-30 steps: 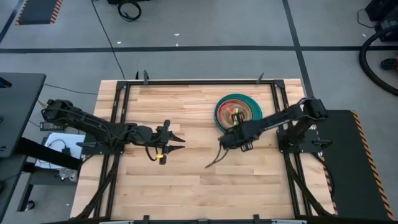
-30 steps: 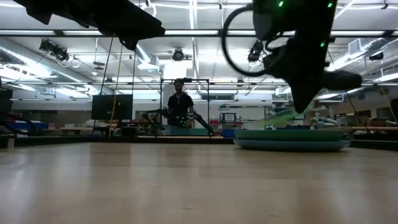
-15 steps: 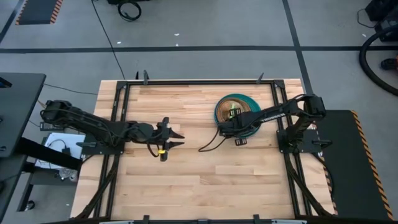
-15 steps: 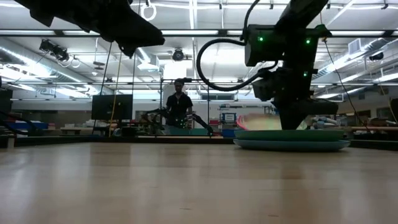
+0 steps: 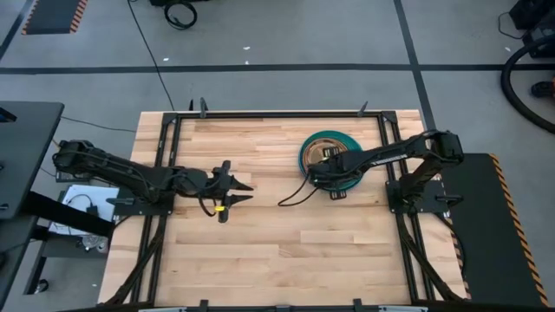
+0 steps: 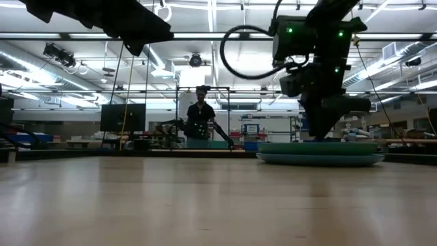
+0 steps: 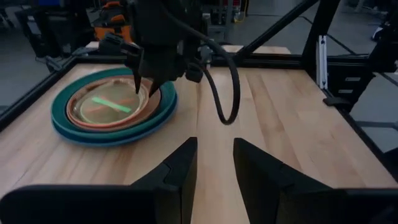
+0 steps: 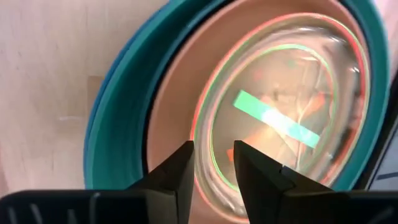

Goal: Stack plastic plates
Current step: Return to Home Position

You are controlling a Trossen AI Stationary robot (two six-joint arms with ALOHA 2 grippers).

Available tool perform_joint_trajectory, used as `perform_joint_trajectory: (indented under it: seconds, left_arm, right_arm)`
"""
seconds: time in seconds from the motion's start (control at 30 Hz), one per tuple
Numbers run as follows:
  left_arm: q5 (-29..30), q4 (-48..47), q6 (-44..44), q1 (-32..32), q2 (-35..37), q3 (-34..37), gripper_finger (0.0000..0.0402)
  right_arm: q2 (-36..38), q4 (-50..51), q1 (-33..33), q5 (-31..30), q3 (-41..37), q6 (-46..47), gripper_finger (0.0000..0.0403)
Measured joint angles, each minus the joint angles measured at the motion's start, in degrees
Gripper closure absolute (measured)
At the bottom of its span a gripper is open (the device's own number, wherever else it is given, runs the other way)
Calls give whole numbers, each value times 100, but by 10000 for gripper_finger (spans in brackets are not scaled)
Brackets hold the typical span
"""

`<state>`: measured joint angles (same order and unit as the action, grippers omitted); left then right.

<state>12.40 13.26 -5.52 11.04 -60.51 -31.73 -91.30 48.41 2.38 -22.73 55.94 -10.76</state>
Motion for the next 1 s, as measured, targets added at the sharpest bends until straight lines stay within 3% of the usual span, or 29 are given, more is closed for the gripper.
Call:
perform_joint_trajectory:
  seconds: [0.37, 0.6, 0.8, 1.0]
  left_arm:
    - [0, -522, 203, 1, 27, 0, 290]
    - [121, -975, 469, -158, 418, 35, 290]
    - [123, -1275, 495, -487, 749, 38, 290]
    - [116, -691, 480, -750, 886, 644, 290]
  right_arm:
    - [778, 154, 2, 153, -46, 714, 279]
    - [1683, -1373, 209, 768, -966, 498, 281]
    - [2525, -2164, 426, 1339, -1571, 966, 282]
    - [3359, -3724, 500, 1769, -2451, 1300, 282]
